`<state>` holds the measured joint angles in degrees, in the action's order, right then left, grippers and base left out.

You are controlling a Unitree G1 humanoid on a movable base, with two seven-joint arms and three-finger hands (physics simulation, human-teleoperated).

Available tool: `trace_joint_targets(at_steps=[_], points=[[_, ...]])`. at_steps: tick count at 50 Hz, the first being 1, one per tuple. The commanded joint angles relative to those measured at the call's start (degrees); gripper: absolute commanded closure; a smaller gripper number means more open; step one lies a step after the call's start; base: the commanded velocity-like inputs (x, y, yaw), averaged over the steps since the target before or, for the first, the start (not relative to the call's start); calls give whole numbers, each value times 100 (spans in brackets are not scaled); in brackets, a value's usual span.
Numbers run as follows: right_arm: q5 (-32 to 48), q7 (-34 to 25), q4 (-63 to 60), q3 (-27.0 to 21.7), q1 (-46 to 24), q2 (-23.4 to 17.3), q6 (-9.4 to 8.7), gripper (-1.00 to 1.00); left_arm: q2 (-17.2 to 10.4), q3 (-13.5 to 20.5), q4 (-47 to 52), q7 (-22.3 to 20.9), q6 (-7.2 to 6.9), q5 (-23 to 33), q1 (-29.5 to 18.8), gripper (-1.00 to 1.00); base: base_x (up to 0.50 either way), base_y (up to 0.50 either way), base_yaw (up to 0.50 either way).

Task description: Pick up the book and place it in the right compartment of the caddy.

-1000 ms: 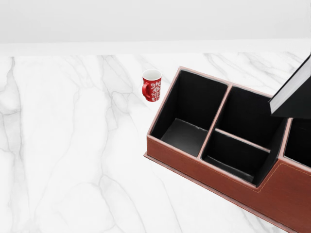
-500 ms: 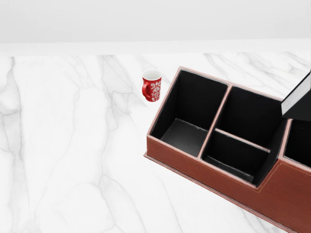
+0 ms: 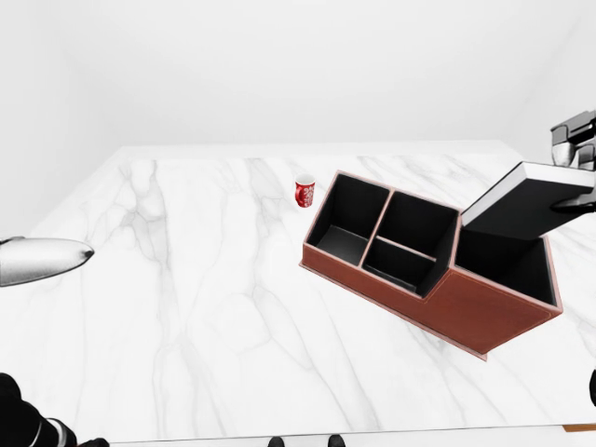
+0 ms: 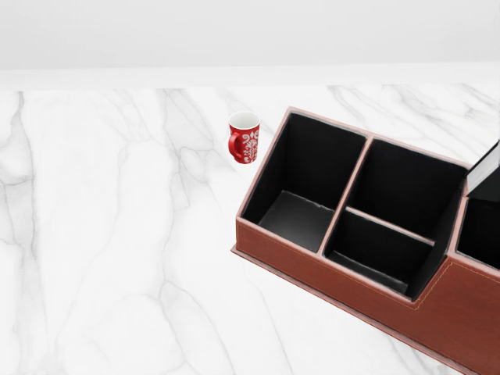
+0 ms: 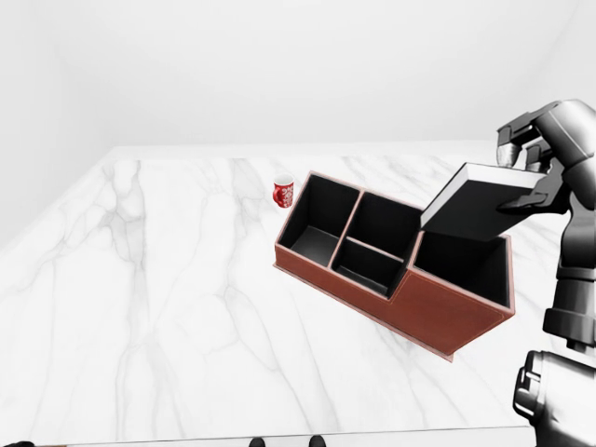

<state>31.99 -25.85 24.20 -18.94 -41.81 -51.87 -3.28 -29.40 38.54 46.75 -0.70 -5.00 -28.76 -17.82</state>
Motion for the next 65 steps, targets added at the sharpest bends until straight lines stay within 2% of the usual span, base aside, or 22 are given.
trace_joint_targets(at_steps=[1,29,43,65], points=[[55,177,83,-135,95,-104,137,100,10,19,38,-25,0,23,-15,-100,0,0,0],[91,471,644,-27,40,-92,333,100,68,-62,16,-84,0,157,19,-100,0,0,0],[117,616,954,14,40,-91,485,100,99,-86,35,-120,0,220,9,-100,0,0,0],[78,714,1176,0,104,-190,568,100,151,-130,72,-181,0,332,-14,-100,0,0,0]])
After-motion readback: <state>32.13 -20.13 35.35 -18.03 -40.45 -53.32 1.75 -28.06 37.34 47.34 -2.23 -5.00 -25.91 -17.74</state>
